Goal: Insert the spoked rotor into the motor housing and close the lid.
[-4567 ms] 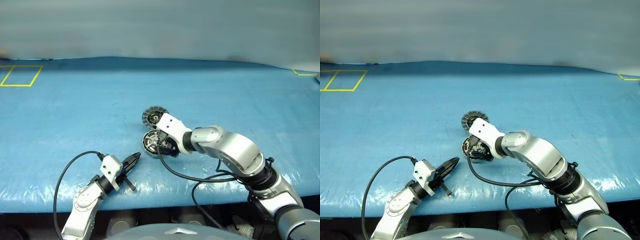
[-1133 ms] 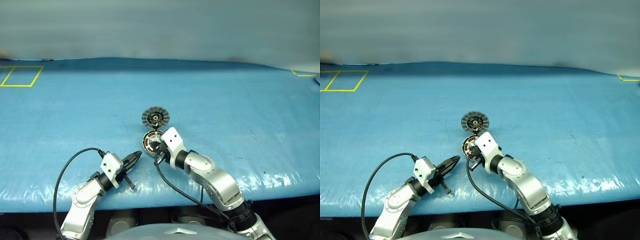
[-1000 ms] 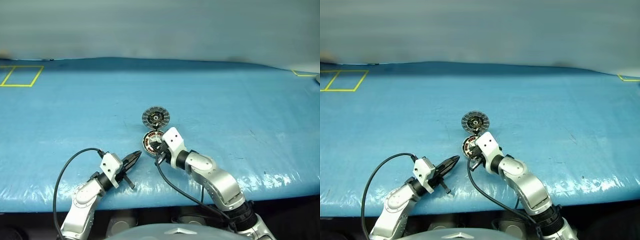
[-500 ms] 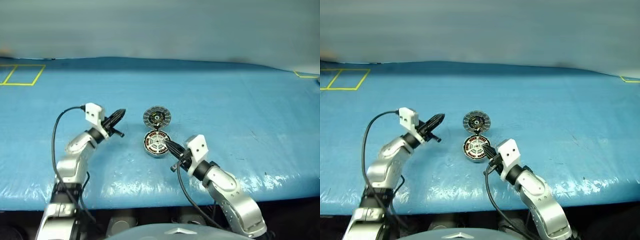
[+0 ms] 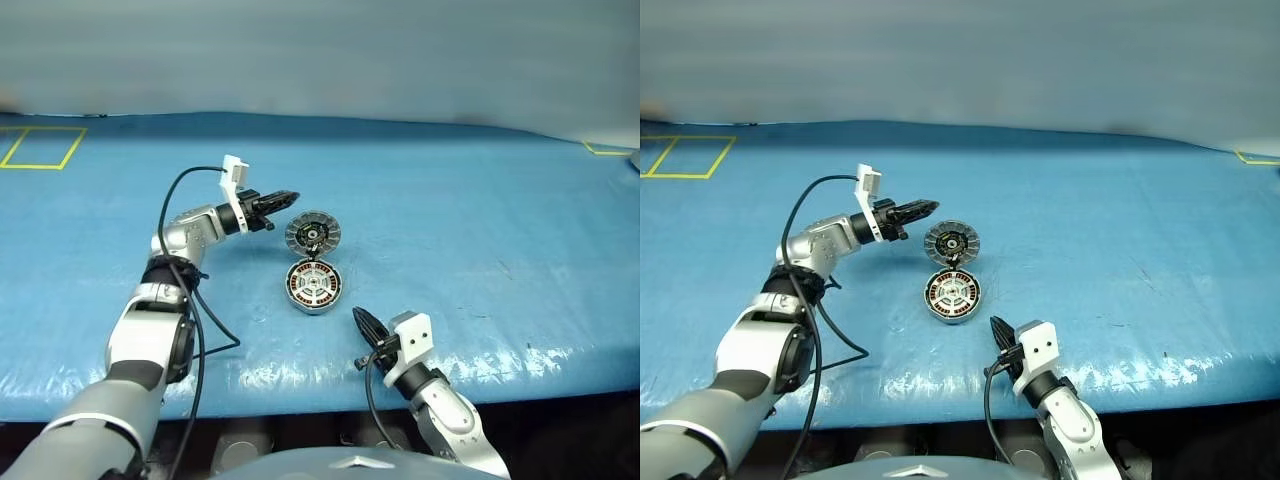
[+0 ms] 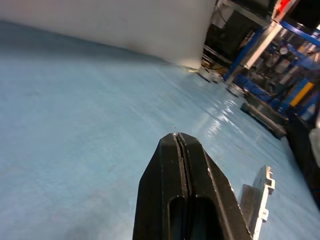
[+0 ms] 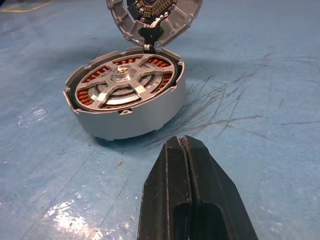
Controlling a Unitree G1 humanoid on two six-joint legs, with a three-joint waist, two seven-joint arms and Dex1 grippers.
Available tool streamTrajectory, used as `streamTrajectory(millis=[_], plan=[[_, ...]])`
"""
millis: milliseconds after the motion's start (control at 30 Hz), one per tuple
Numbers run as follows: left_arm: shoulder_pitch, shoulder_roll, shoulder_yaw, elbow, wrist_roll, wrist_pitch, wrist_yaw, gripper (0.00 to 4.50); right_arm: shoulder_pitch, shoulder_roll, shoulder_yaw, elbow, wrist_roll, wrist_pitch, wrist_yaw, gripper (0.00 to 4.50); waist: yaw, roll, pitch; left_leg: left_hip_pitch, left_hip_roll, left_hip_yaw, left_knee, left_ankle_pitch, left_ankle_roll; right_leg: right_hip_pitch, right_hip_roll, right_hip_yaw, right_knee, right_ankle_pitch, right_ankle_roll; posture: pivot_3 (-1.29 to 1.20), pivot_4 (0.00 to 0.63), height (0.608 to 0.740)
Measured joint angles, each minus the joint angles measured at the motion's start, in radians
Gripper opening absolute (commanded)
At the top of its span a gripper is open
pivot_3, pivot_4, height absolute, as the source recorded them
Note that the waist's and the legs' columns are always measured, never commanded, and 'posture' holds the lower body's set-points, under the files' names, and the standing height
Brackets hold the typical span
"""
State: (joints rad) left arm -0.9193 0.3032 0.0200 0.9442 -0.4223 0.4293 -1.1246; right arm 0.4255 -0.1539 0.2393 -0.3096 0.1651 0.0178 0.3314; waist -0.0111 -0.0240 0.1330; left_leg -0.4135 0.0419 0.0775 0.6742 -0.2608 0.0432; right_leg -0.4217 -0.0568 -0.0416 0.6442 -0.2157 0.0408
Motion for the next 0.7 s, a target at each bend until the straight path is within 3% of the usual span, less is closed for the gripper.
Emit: streamTrajectory(millis=[333,533,700], plan=[[-0.123,-0.059,-0.133,0.208,0.205,0.0,-0.202,0.0,0.006,0.006,0.041,0.034,-0.029,-0.031,0.009,0.03,0.0,0.0,0.0,-0.002,0.001,0.0,0.004,-0.001,0.002,-0.001,0.0,0.0,0.001,-0.001,-0.003,0.0,0.15,0.74],[-0.125,-0.062,-0.19,0.209,0.274,-0.002,-0.371,0.0,-0.001,0.007,0.041,0.037,-0.041,-0.031,-0.004,0.03,0.001,0.0,0.0,-0.005,0.003,0.0,0.008,-0.002,0.003,-0.003,0.0,0.001,0.002,-0.001,-0.004,0.0,0.15,0.74],[-0.106,-0.061,-0.23,0.171,0.324,-0.026,-0.422,0.0,-0.024,0.009,0.038,0.053,-0.041,-0.027,-0.004,0.03,0.0,0.0,0.0,-0.005,0.003,0.0,0.008,-0.002,0.004,-0.003,-0.001,0.001,0.002,0.001,-0.006,0.0,0.15,0.74]])
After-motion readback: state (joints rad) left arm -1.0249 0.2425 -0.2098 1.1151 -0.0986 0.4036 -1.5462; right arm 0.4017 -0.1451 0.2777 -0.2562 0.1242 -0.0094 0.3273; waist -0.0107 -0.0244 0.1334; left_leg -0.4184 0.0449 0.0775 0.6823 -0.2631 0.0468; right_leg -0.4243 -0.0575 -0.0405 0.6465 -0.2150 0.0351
